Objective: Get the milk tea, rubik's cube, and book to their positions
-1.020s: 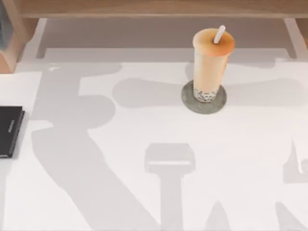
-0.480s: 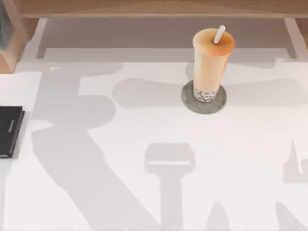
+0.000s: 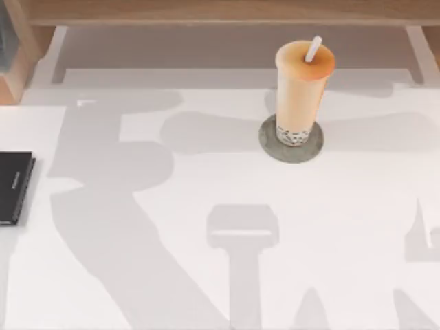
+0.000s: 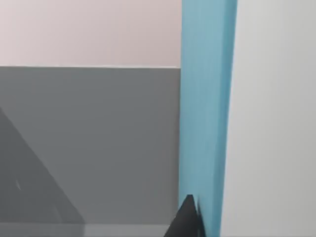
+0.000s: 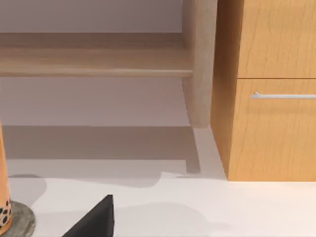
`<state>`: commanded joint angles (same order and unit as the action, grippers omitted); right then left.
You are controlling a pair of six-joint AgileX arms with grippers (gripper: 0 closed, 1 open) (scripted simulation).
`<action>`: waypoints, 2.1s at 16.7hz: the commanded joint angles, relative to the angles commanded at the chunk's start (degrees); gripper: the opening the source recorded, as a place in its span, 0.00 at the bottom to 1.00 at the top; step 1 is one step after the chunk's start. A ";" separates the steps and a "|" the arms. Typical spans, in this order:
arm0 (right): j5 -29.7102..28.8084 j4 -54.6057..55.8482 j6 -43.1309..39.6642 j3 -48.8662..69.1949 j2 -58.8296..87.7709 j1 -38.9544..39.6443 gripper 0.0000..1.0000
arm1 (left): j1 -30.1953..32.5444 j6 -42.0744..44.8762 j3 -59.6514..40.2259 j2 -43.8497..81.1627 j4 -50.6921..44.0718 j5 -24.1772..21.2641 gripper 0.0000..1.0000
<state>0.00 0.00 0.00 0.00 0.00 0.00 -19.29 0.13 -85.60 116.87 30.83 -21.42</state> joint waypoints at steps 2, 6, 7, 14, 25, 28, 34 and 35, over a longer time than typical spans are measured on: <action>0.00 0.00 0.00 0.00 0.00 0.00 1.00 | 0.28 0.08 -0.21 0.26 0.05 0.05 0.00; 0.00 0.00 0.00 0.00 0.00 0.00 1.00 | 0.30 5.82 3.40 -3.56 2.56 0.11 0.00; 0.00 0.00 0.00 0.00 0.00 0.00 1.00 | 0.15 8.71 5.07 -5.42 3.72 0.21 0.00; 0.00 0.00 0.00 0.00 0.00 0.00 1.00 | -3.14 41.45 23.87 -20.82 12.37 0.71 0.00; 0.00 0.00 0.00 0.00 0.00 0.00 1.00 | -10.54 99.27 60.50 -25.93 12.12 -5.20 0.00; 0.00 0.00 0.00 0.00 0.00 0.00 1.00 | -11.09 106.49 66.20 -23.98 10.37 -6.69 0.00; 0.00 0.00 0.00 0.00 0.00 0.00 1.00 | -11.02 108.31 67.08 -24.12 10.13 -7.05 0.00; 0.00 0.00 0.00 0.00 0.00 0.00 1.00 | -10.99 108.28 67.07 -23.97 10.19 -7.01 0.00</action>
<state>0.00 0.00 0.00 0.00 0.00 0.00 -30.28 108.41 -18.53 92.90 41.02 -28.43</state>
